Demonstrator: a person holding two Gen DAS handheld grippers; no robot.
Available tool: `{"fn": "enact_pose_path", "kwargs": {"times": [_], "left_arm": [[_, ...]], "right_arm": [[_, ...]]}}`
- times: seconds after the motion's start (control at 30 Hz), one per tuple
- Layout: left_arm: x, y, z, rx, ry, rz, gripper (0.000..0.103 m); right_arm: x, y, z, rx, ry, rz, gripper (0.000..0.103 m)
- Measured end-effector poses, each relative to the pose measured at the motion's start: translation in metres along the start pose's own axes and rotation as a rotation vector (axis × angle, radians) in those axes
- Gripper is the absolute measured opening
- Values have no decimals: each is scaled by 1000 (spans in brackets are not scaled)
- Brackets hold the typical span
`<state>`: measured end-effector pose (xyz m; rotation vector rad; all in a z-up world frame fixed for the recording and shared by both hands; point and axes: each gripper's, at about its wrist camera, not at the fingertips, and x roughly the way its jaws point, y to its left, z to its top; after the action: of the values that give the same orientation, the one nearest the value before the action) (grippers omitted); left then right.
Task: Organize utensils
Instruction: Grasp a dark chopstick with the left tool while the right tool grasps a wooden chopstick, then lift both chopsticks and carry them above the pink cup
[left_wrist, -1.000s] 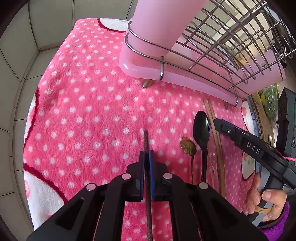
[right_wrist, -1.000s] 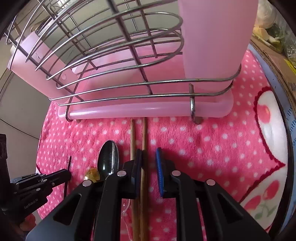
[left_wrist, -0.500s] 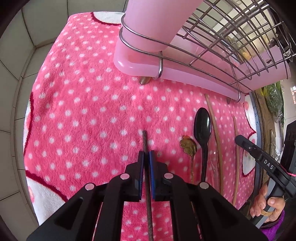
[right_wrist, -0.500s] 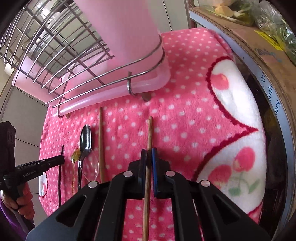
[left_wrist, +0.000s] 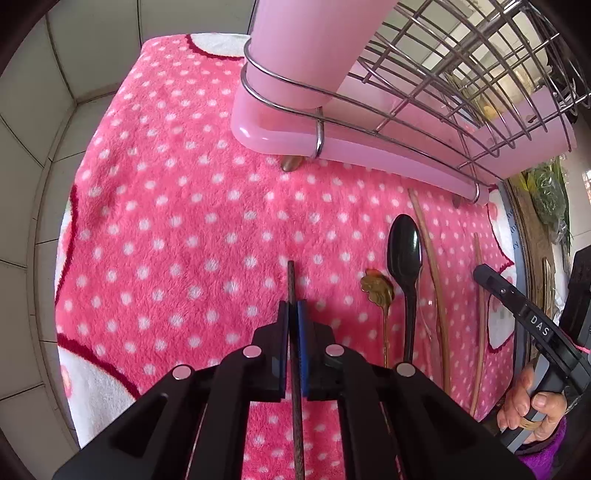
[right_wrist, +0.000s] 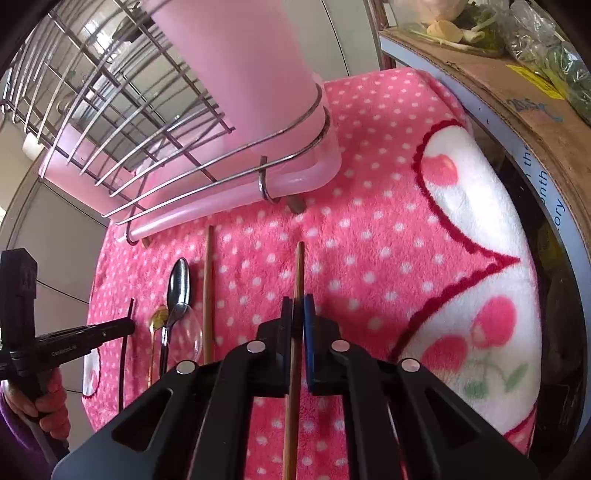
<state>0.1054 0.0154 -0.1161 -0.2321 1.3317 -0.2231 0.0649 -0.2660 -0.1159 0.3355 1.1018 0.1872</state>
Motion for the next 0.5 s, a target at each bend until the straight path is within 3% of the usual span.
{"fn": "enact_pose_path", "kwargs": {"times": [0.3,0.5], "left_arm": [[-70,3,-23,-21,-281,-104,4],[-124,6,-34,-19,-468,-131,4]], "right_arm": [[-87,2,-12,-43,-266,96,6],[-123,5,-14,-39,-388,139,6]]}}
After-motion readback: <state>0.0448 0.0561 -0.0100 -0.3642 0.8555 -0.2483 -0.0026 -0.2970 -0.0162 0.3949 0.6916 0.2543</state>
